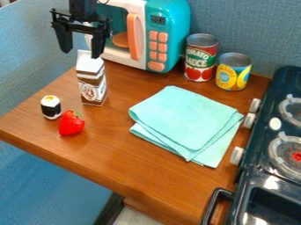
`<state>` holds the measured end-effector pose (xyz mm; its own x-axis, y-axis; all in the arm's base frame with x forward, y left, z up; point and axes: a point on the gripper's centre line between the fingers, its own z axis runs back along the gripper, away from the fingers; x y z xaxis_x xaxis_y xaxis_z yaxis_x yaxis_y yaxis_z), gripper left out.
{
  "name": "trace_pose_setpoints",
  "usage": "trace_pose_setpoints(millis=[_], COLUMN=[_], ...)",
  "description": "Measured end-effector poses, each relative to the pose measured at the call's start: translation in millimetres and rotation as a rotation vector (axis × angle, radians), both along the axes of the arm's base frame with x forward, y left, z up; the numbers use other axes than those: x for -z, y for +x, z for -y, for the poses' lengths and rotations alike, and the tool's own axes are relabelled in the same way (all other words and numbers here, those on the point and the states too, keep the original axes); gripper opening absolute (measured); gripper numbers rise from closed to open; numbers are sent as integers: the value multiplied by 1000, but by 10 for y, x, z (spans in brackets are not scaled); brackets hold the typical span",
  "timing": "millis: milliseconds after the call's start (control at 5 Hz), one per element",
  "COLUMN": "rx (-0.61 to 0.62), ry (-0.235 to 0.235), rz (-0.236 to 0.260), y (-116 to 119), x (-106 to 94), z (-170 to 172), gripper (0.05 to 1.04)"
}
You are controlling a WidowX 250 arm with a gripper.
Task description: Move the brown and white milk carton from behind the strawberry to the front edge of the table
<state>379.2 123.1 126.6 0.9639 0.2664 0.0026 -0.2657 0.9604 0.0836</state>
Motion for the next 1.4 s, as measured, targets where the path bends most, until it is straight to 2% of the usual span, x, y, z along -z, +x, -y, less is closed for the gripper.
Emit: trace_pose_setpoints(millis=[200, 600, 800, 1200, 1400], rx=[-2, -6, -45, -200, -252], ry=[-3, 0, -12, -60, -61], rz=[-17, -12, 15, 70, 80], y=[17, 49, 84, 113, 126], x=[71, 79, 93, 253, 249], z=[-8, -19, -5, 10, 8], gripper=[1005, 1005, 1005, 1005, 952])
